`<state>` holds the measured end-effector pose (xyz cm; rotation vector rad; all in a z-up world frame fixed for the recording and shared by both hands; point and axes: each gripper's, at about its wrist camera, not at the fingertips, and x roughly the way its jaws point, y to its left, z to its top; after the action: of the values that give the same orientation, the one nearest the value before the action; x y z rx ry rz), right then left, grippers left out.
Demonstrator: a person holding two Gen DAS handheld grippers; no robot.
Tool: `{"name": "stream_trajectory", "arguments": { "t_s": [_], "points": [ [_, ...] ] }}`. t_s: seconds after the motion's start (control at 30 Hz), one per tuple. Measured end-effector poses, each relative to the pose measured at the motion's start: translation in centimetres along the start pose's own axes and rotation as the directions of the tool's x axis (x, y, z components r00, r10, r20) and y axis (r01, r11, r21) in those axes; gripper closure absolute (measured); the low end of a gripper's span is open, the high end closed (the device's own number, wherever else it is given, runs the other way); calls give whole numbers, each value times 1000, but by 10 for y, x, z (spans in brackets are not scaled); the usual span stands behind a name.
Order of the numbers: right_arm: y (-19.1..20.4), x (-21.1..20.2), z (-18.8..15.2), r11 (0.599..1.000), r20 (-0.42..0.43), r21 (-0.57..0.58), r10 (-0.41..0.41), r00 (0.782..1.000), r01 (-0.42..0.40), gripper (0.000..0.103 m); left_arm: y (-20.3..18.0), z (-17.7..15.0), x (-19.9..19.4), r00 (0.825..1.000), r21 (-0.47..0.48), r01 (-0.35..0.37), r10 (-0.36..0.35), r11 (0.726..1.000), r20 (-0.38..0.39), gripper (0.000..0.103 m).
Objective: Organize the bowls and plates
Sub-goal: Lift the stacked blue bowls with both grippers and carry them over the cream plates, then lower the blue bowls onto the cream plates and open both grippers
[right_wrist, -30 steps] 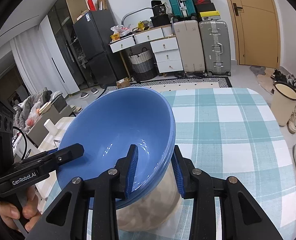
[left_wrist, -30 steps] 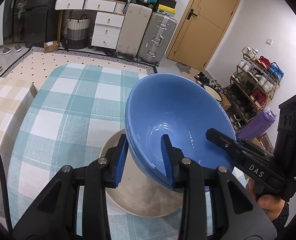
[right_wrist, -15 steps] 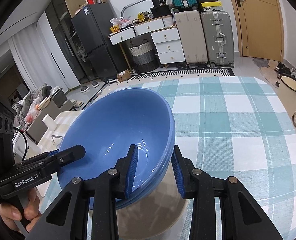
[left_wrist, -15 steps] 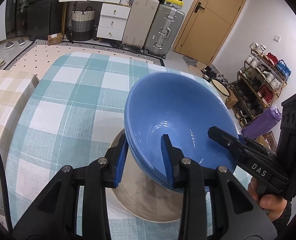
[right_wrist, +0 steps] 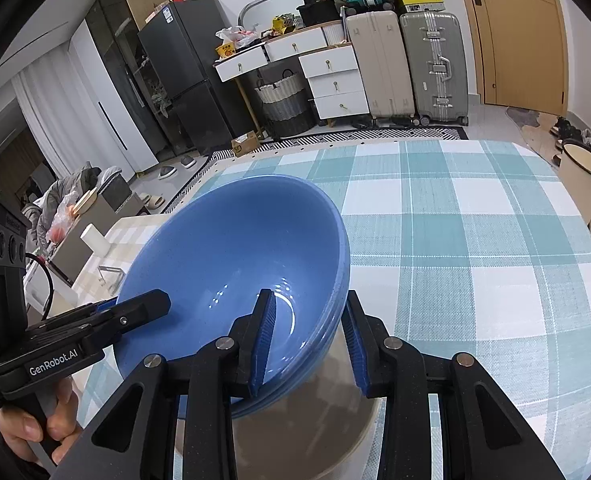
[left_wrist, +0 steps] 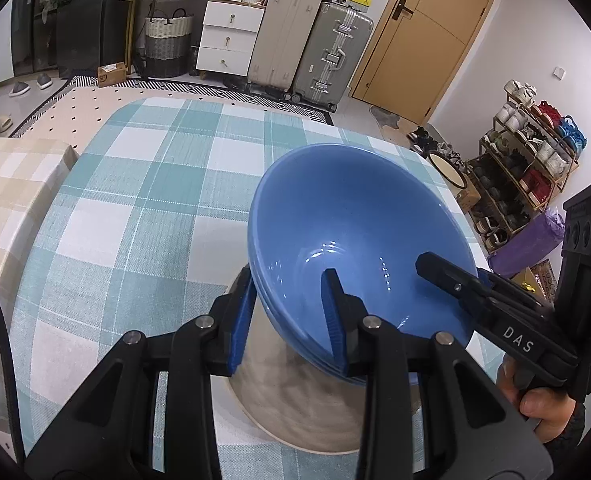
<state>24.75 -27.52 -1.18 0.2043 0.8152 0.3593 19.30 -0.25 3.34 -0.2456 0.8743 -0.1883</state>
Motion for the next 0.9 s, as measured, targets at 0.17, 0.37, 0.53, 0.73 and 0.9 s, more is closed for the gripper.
{"name": "stream_trajectory", "arguments": {
  "t_s": [0.17, 0.37, 0.53, 0.73, 0.9],
  "points": [
    [-1, 1, -1, 1000, -9, 4, 2, 1000, -2, 69, 1, 0, 1, 1000, -3, -2, 1, 1000, -5, 73],
    [-2, 2, 0, 1000, -10, 5, 8, 1000, -8, 69, 2, -2, 1, 1000, -7, 7, -8, 1000, -9, 73],
    [-3, 3, 1, 1000, -15, 1, 11, 1000, -11, 68, 1, -2, -3, 1000, 17, 8, -8, 1000, 1, 69],
    [-2, -3, 3, 1000, -9, -19, 12, 1000, -12, 55, 4, -3, -12, 999, 37, -23, 22, 999, 26, 54],
    [-1, -13, 3, 998, 11, -59, -10, 1000, 10, 49, 8, -8, -31, 997, 55, -18, 14, 998, 72, 30]
  ]
}}
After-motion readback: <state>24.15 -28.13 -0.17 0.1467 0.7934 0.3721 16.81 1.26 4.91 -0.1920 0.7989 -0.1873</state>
